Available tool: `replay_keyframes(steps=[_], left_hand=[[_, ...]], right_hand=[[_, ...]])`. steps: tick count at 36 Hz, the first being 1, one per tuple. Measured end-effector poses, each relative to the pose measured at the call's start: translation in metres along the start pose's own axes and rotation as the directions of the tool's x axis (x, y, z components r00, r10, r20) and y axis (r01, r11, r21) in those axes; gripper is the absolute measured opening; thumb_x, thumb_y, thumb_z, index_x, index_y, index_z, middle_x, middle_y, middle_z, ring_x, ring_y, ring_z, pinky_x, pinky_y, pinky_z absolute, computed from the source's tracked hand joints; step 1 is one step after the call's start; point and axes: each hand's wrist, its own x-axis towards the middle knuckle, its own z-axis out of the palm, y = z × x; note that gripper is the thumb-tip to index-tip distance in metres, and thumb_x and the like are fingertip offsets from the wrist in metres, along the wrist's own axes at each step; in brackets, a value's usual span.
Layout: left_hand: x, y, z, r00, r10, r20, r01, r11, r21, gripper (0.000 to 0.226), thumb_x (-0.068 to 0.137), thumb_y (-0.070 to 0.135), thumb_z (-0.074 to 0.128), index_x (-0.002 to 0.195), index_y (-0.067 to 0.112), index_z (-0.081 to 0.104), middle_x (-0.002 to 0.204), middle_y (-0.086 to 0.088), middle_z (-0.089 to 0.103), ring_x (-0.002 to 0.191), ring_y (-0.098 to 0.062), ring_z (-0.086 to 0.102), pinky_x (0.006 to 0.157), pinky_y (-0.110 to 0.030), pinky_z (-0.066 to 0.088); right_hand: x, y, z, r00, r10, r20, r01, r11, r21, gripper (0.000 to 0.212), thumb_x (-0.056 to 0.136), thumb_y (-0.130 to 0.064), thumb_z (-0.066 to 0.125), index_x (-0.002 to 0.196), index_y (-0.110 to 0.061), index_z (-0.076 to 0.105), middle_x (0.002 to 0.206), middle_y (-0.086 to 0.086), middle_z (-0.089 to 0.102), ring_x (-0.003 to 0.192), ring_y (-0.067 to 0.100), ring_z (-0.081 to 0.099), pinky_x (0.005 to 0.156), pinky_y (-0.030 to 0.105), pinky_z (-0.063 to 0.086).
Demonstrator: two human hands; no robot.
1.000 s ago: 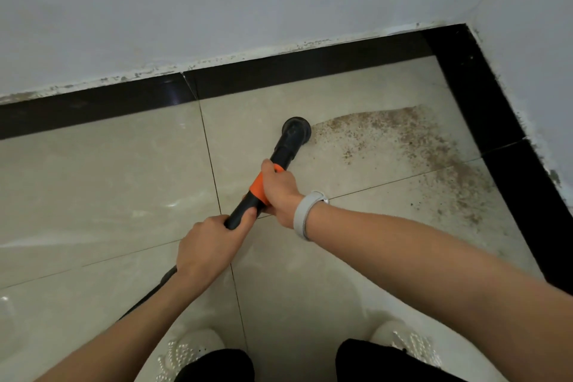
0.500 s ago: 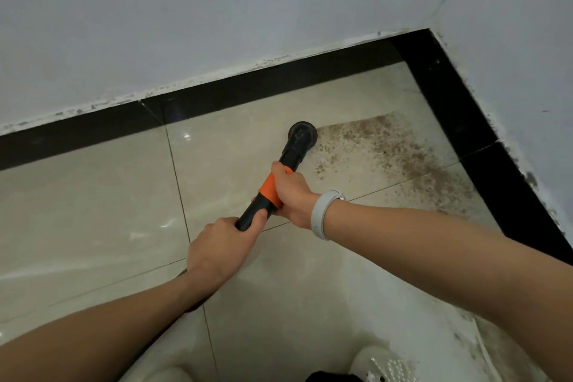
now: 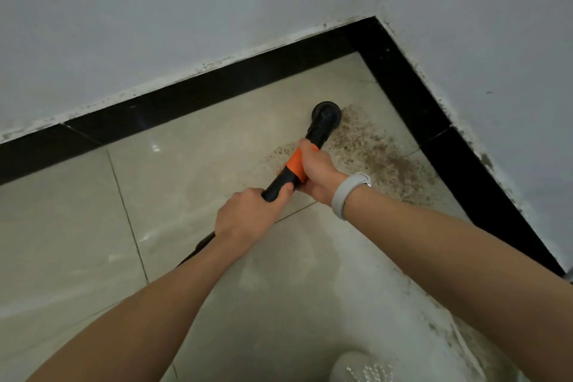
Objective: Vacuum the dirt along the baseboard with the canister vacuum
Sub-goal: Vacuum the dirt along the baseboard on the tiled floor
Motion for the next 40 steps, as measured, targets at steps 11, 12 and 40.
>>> replay_keyframes(steps=[11,12,40], left_hand=[[0.031,0.056,0.012,0.985,0.138,0.101,-0.14,0.99,0.009,0.062,0.085,0.075,0.037,0.063,0.019,0.051,0.066,-0.001,0.059,0.065,-0.024,0.06,0.057,-0.029,0.04],[0.032,0.061,0.013,0.983,0.149,0.111,-0.151,0.988,0.011,0.061,0.085,0.075,0.037,0.064,0.019,0.051,0.066,0.0,0.058,0.063,-0.023,0.059,0.057,-0.028,0.04],[0.044,0.024,-0.036,0.959,0.262,0.103,-0.274,0.955,0.116,0.046,0.096,0.06,0.035,0.107,0.016,0.047,0.079,-0.001,0.057,0.073,-0.022,0.061,0.067,-0.035,0.05]], right_hand=[[0.013,-0.036,-0.053,0.993,-0.01,-0.114,0.022,0.995,0.099,0.026,0.1,-0.035,0.046,0.109,-0.01,0.045,0.086,0.01,0.055,0.076,0.025,0.057,0.065,0.042,0.052],[0.014,-0.038,-0.057,0.992,-0.009,-0.123,0.023,0.993,0.113,0.027,0.099,-0.035,0.047,0.11,-0.01,0.045,0.086,0.01,0.055,0.075,0.024,0.057,0.063,0.041,0.052],[0.013,-0.076,-0.007,0.998,-0.066,-0.003,0.065,0.984,0.168,0.037,0.099,-0.037,0.049,0.122,-0.01,0.04,0.094,0.013,0.055,0.072,0.026,0.06,0.052,0.035,0.051]])
